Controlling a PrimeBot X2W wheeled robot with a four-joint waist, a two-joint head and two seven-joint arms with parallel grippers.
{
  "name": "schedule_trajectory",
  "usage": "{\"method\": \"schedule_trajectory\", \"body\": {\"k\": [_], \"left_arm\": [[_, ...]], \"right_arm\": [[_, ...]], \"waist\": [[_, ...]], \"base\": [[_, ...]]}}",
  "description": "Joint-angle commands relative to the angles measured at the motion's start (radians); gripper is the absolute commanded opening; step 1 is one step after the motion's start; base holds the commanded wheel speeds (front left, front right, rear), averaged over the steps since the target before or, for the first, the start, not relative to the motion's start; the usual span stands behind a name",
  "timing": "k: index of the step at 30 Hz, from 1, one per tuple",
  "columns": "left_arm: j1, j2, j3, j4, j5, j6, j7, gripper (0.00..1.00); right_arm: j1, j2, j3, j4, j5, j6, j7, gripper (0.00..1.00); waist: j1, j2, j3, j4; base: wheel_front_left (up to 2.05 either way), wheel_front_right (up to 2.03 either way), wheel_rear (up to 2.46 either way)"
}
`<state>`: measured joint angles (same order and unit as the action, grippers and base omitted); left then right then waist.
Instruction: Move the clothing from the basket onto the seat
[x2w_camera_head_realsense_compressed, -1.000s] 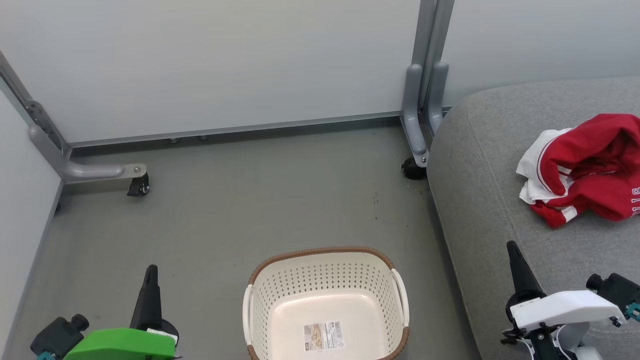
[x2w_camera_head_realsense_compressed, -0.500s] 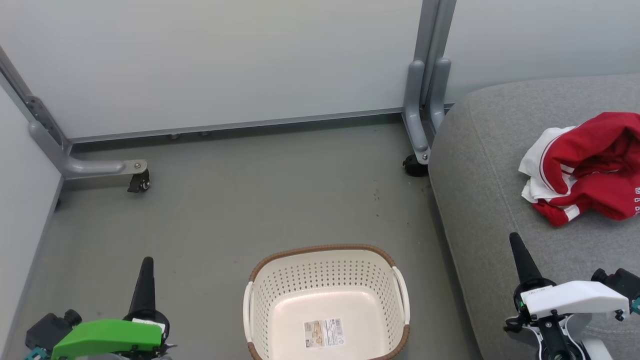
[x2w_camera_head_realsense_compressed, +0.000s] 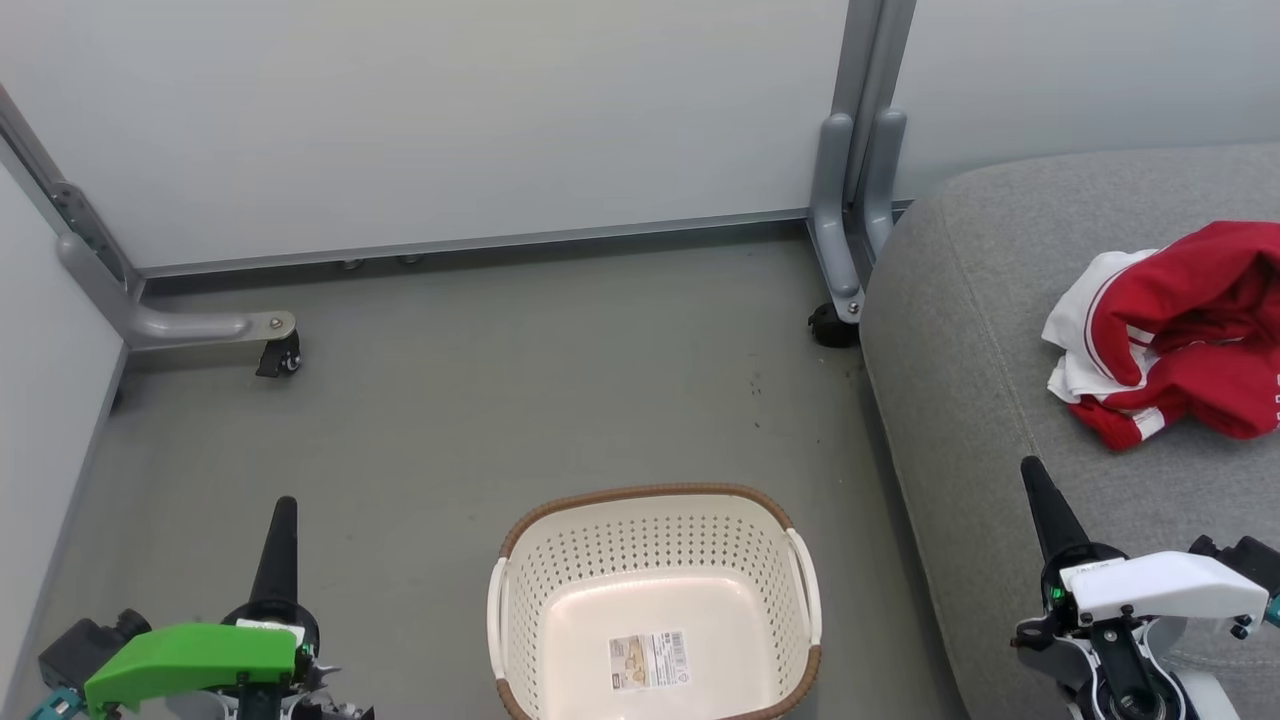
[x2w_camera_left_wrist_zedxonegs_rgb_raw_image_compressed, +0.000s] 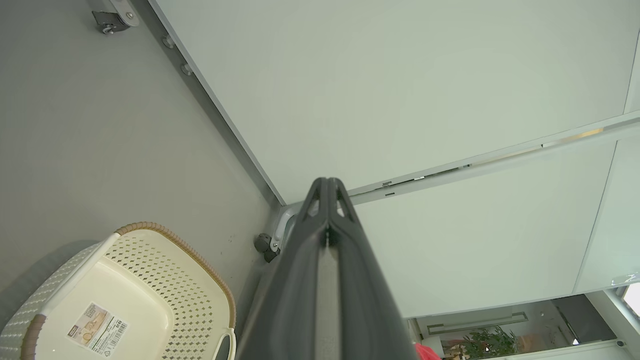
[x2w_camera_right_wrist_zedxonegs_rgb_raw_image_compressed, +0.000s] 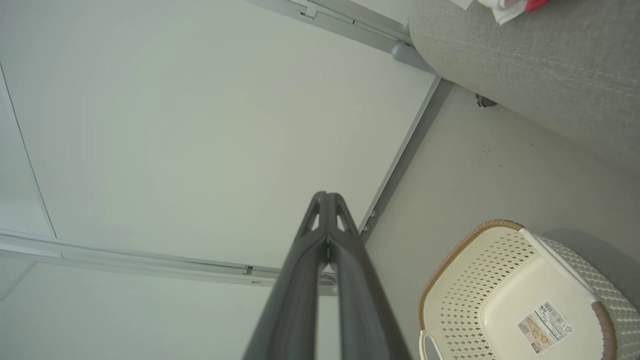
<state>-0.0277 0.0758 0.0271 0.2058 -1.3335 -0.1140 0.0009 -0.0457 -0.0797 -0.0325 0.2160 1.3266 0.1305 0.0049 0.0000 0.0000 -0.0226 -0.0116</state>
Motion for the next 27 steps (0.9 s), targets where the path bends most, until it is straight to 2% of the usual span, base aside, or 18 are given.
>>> {"method": "schedule_trajectory", "body": {"k": [1,27], "left_arm": [[-0.026,0.006,0.006,0.001,-0.027,-0.005,0.007,0.00],[-0.073,0.001,0.042,0.029,-0.231,-0.016,0.067,0.00]], "right_arm": [[-0.021,-0.003,-0.006,-0.002,0.025,0.001,0.007,0.00],[-0.053,0.005,-0.041,0.020,0.234,0.000,0.066,0.00]], "waist": [[0.0000,0.0000,0.001,0.000],[0.0000,0.0000,0.018,0.008]], "base": [[0.00,0.00,0.00],[0.00,0.00,0.00]]}}
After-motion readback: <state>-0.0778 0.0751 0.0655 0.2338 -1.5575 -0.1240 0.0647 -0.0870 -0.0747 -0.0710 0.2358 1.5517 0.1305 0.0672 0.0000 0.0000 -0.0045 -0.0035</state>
